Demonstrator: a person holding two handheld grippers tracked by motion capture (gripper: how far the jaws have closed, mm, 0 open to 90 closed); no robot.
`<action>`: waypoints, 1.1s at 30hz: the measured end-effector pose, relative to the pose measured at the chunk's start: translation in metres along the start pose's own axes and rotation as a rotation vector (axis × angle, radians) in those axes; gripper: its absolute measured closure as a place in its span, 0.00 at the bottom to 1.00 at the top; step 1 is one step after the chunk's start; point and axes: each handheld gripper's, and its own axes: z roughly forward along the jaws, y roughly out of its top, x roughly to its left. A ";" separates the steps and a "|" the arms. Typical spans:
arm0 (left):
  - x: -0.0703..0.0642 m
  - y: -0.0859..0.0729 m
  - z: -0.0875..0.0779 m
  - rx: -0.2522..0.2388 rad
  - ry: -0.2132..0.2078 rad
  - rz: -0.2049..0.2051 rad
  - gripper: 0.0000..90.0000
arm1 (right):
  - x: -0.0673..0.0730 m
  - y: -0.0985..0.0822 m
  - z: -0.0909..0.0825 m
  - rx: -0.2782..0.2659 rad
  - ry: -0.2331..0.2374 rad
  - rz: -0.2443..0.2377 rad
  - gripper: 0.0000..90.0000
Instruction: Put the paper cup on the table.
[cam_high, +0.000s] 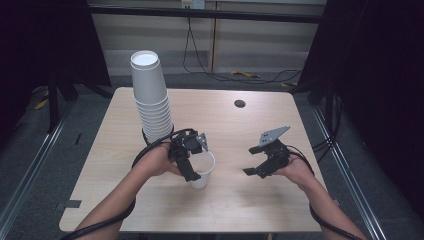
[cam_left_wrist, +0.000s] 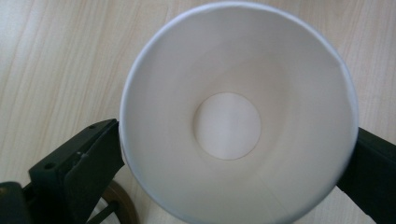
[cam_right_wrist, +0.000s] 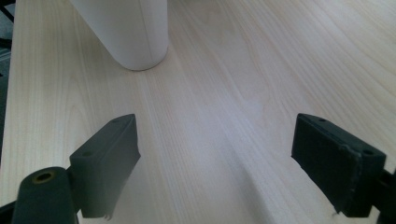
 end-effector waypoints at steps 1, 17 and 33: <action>-0.001 -0.001 0.001 -0.002 0.002 -0.007 0.00 | 0.000 0.000 0.000 -0.001 0.000 0.000 0.16; -0.002 -0.029 -0.003 -0.089 -0.012 -0.070 0.00 | 0.003 -0.006 0.000 -0.020 0.002 0.008 0.16; -0.005 -0.071 -0.009 -0.166 0.008 -0.133 0.03 | 0.004 -0.026 -0.006 -0.032 -0.024 0.036 0.16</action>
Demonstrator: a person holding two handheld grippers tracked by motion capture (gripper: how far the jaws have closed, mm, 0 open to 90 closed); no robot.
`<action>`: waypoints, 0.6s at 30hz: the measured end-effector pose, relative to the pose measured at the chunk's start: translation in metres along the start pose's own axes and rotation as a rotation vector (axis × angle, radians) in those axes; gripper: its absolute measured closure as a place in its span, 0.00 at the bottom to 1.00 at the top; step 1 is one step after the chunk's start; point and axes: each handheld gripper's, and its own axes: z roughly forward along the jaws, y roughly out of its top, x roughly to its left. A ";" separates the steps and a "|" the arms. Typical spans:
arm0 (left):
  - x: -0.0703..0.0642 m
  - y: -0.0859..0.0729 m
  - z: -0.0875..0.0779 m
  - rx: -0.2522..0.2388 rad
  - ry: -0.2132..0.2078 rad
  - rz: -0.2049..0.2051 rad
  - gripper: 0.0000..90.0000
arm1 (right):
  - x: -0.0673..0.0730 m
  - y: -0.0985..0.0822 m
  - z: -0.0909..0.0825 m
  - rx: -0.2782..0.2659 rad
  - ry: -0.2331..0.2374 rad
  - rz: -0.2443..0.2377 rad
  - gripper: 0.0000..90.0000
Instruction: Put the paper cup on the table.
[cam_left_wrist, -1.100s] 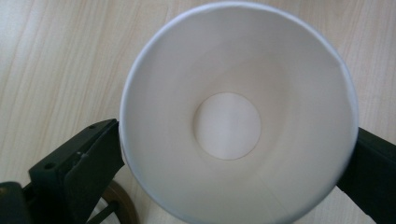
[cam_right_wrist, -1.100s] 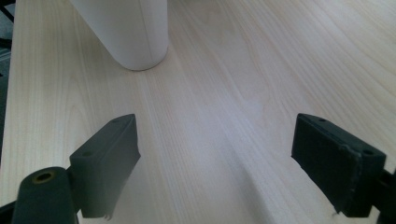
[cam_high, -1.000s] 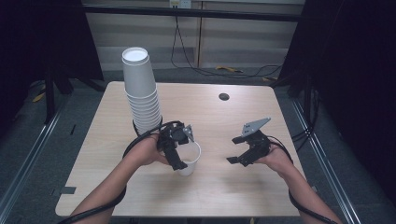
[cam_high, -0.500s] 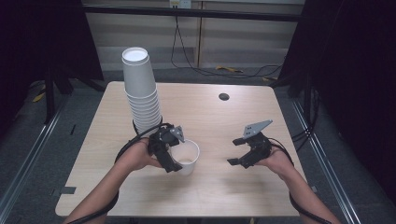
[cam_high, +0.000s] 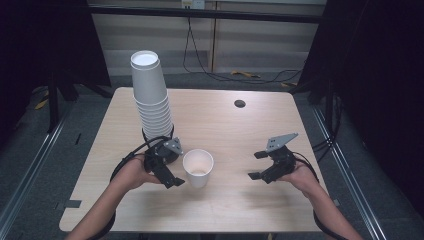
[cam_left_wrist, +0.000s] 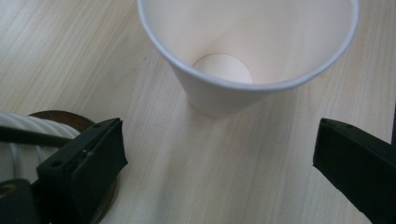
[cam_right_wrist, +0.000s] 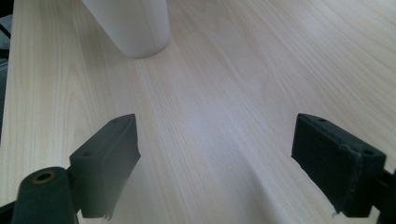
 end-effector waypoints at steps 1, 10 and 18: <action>0.001 -0.004 -0.001 -0.008 0.004 -0.007 0.04 | 0.000 -0.001 0.000 0.003 -0.004 0.001 0.16; 0.002 -0.024 -0.004 -0.024 0.017 -0.036 0.09 | 0.001 -0.013 -0.001 0.015 -0.011 0.020 0.16; 0.004 -0.042 -0.001 -0.035 0.028 -0.073 0.13 | 0.001 -0.023 -0.002 0.019 -0.022 0.029 0.16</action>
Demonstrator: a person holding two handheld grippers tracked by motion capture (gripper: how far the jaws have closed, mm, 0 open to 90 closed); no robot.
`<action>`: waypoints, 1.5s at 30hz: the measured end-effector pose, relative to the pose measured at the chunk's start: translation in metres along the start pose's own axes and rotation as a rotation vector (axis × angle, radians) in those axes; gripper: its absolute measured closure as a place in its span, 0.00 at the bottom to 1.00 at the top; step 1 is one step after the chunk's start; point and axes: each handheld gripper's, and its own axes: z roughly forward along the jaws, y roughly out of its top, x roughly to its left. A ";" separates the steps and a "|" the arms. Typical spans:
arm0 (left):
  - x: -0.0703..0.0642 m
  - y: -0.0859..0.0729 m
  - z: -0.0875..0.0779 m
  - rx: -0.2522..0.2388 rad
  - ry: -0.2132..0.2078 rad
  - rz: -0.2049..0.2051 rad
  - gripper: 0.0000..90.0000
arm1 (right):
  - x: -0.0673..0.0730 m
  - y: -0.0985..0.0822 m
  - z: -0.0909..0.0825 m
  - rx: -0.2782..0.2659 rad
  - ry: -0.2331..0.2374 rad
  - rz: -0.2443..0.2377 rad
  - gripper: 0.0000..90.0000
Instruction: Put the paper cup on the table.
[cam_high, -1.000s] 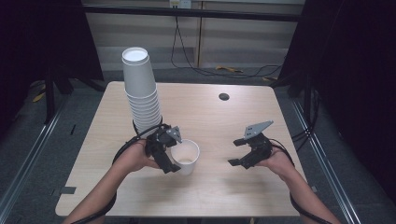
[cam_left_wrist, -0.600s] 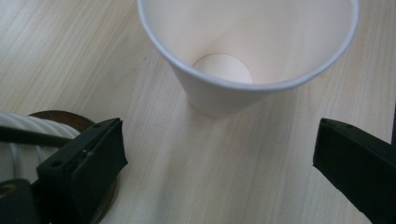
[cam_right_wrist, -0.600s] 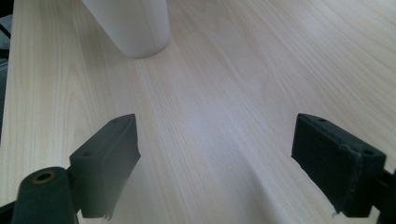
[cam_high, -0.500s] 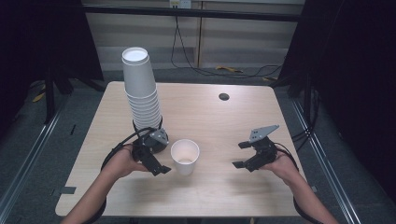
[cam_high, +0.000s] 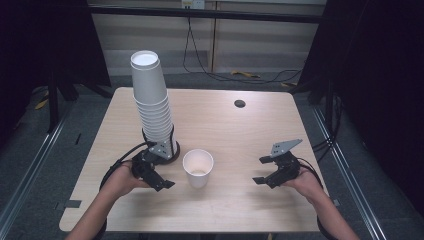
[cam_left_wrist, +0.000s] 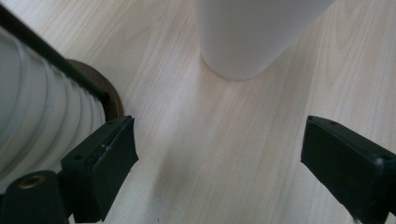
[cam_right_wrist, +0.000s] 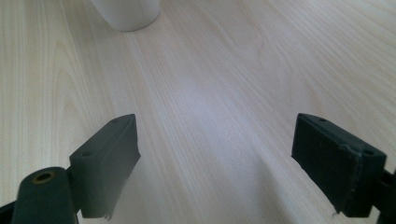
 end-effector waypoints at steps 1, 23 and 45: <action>0.002 -0.006 0.001 0.001 0.003 -0.006 0.14 | 0.000 -0.003 -0.001 -0.004 -0.006 0.013 0.16; 0.015 -0.059 0.013 -0.021 0.093 -0.106 0.17 | 0.003 -0.040 -0.011 0.000 -0.091 0.062 0.16; 0.017 -0.084 0.020 -0.160 0.148 -0.132 0.13 | 0.006 -0.065 -0.002 -0.042 -0.138 0.067 0.15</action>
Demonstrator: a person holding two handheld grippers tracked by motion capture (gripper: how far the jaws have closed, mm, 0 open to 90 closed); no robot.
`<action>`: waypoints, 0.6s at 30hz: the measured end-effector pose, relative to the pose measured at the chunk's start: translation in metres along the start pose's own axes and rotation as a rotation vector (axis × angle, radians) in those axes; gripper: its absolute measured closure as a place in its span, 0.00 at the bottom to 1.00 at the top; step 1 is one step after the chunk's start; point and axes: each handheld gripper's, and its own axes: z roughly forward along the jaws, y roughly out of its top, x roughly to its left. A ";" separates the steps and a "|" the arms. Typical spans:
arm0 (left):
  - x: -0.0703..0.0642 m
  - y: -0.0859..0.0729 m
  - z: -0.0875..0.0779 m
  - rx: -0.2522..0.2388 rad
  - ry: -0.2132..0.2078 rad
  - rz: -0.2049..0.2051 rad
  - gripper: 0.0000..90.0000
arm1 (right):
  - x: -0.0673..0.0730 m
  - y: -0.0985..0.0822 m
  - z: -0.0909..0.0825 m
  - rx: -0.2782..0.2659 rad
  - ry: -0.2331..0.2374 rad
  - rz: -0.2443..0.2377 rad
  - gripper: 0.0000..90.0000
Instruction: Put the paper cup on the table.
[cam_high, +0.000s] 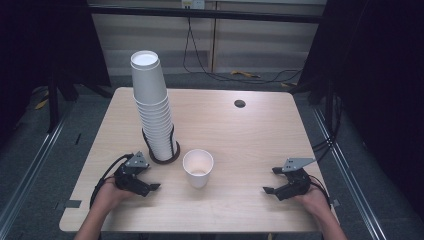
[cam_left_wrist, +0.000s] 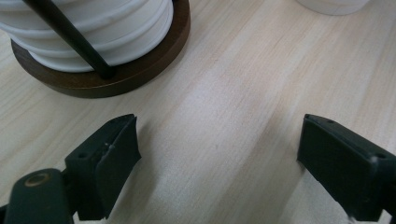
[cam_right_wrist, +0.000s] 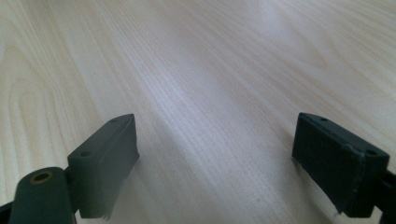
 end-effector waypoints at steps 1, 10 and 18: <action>0.000 0.000 0.000 0.000 0.002 0.006 0.12 | 0.000 -0.001 0.000 -0.006 -0.005 -0.003 0.15; 0.001 -0.006 0.002 -0.054 0.007 0.005 0.08 | 0.002 -0.001 0.001 -0.005 -0.032 -0.018 0.15; 0.001 -0.008 0.003 -0.070 0.008 -0.005 0.07 | 0.003 -0.001 0.001 -0.004 -0.034 -0.015 0.14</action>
